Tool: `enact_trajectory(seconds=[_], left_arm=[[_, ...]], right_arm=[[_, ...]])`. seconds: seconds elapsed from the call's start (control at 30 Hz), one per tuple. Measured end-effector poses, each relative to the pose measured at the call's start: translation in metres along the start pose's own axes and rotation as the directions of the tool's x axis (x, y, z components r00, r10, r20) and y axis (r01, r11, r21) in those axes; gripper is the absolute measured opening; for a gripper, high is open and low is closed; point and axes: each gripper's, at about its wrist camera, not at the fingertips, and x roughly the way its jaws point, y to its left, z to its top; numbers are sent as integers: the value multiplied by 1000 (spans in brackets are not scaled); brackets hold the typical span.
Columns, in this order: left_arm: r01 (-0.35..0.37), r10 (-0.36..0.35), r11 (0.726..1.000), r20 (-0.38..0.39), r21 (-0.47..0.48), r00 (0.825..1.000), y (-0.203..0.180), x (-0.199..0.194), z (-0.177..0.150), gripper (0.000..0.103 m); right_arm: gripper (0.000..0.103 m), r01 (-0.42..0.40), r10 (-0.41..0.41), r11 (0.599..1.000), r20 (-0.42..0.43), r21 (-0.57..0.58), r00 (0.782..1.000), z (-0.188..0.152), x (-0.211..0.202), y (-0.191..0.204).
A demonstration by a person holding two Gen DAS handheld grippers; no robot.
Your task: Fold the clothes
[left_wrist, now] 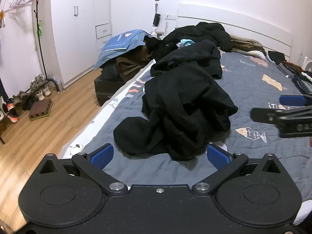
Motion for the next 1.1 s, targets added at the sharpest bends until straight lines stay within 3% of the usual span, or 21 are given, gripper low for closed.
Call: enact_trajectory(seconds=[0.2, 0.63, 0.87, 0.93, 1.07, 1.1], left_arm=[[-6, 6, 1000, -15, 3, 1000, 13, 12, 0, 103], [-40, 38, 999, -57, -23, 998, 36, 37, 2, 103], [-25, 23, 999, -77, -25, 997, 43, 41, 0, 103], [-28, 26, 999, -79, -28, 997, 43, 40, 0, 103], [-38, 35, 999, -80, -34, 996, 44, 38, 0, 103], [-41, 38, 998, -80, -39, 996, 45, 37, 0, 103]], right_arm=[[103, 17, -18, 999, -20, -40, 1000, 3, 45, 3], [103, -63, 58, 997, -109, -46, 992, 9, 146, 35], [98, -65, 53, 996, -189, -56, 980, 4, 188, 51], [82, -67, 51, 995, -216, -68, 975, 1, 195, 54], [60, -56, 31, 993, -227, -105, 973, -2, 200, 56], [44, -57, 32, 993, -224, -106, 974, -2, 198, 55]])
